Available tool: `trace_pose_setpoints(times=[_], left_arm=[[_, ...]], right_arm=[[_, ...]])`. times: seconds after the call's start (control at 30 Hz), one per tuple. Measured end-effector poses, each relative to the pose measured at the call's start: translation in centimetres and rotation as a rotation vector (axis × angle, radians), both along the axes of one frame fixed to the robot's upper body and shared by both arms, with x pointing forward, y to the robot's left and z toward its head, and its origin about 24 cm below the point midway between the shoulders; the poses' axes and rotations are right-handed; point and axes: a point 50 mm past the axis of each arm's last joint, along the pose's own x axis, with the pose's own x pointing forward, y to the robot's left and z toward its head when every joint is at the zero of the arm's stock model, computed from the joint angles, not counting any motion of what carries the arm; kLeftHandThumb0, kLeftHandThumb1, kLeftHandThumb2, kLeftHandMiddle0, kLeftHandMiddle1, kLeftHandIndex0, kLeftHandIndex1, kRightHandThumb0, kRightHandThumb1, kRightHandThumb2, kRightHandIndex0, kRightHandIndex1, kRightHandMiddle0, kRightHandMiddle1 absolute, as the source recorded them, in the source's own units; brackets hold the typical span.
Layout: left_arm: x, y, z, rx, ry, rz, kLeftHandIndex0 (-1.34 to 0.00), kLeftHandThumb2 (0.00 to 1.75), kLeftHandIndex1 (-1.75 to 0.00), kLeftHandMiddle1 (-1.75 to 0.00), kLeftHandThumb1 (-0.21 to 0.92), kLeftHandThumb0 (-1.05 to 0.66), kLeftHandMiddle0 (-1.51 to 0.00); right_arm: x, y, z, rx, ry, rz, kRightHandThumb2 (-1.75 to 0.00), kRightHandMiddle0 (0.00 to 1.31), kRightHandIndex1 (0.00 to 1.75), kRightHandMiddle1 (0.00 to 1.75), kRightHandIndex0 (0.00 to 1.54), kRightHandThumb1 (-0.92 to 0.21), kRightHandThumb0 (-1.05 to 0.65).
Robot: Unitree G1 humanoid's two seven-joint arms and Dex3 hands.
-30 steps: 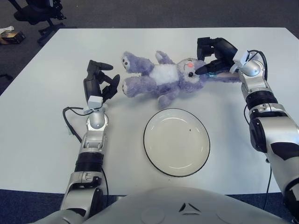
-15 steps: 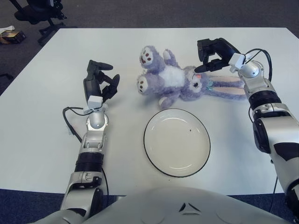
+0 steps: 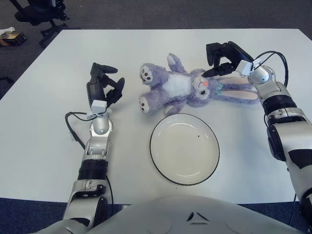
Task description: Put the doll into the plate.
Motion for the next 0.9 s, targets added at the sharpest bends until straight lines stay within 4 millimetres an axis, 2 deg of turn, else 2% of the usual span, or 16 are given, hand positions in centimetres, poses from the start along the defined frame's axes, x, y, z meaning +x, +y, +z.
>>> trace_pose_setpoints(times=[0.07, 0.2, 0.3, 0.43, 0.47, 0.53, 0.6, 0.67, 0.77, 0.9], left_arm=[[0.0, 0.0, 0.0, 0.000, 0.000, 0.000, -0.37, 0.35, -1.58, -1.75, 0.92, -0.35, -0.83], [0.0, 0.0, 0.0, 0.001, 0.000, 0.000, -0.37, 0.35, -1.58, -1.75, 0.92, -0.35, -0.83], [0.0, 0.0, 0.0, 0.001, 0.000, -0.001, -0.38, 0.35, -1.57, -1.75, 0.92, -0.35, -0.83], [0.0, -0.1, 0.0, 0.001, 0.000, -0.002, -0.38, 0.35, -1.57, -1.75, 0.92, -0.35, -0.83], [0.0, -0.1, 0.0, 0.002, -0.001, -0.002, -0.38, 0.35, -1.57, -1.75, 0.92, -0.35, -0.83], [0.0, -0.1, 0.0, 0.004, -0.001, -0.003, -0.38, 0.35, -1.57, -1.75, 0.92, -0.35, -0.83], [0.0, -0.1, 0.1, 0.005, -0.002, -0.004, -0.38, 0.35, -1.57, -1.75, 0.92, -0.35, -0.83], [0.0, -0.2, 0.2, 0.008, -0.007, -0.005, -0.38, 0.35, -1.57, -1.75, 0.92, -0.35, -0.83], [0.0, -0.2, 0.3, 0.011, -0.012, -0.007, -0.39, 0.34, -1.56, -1.75, 0.92, -0.35, -0.83], [0.0, -0.3, 0.2, 0.016, -0.008, -0.006, -0.39, 0.34, -1.56, -1.75, 0.92, -0.35, -0.83]], right_arm=[[0.0, -0.1, 0.1, 0.008, -0.008, -0.011, -0.16, 0.55, 1.75, 1.47, 0.58, -0.92, -0.35], [0.0, -0.1, 0.3, 0.025, -0.031, -0.027, -0.19, 0.54, 1.69, 1.41, 0.52, -0.92, -0.36], [-0.1, 0.0, 0.4, 0.038, -0.058, -0.035, -0.19, 0.54, 1.51, 1.39, 0.48, -0.92, -0.37], [-0.6, 0.1, 0.5, 0.035, -0.082, -0.042, -0.23, 0.49, 1.00, 1.43, 0.48, -0.92, -0.36], [-0.7, 0.2, 0.5, 0.032, -0.084, -0.045, -0.21, 0.46, 0.91, 1.32, 0.49, -0.92, -0.39], [-1.0, 0.2, 0.6, 0.019, -0.082, -0.050, -0.12, 0.42, 0.62, 0.98, 0.55, -0.92, -0.45], [-1.2, 0.3, 0.7, 0.009, -0.080, -0.055, -0.10, 0.40, 0.48, 0.82, 0.56, -0.92, -0.48], [-1.5, 0.3, 1.0, 0.000, -0.073, -0.063, -0.08, 0.43, 0.22, 0.57, 0.59, -0.92, -0.50], [-2.1, 0.4, 1.5, -0.011, -0.068, -0.068, -0.08, 0.45, 0.08, 0.43, 0.59, -0.92, -0.52], [-2.8, 0.6, 2.5, -0.019, -0.055, -0.060, -0.10, 0.46, 0.02, 0.37, 0.58, -0.92, -0.54]])
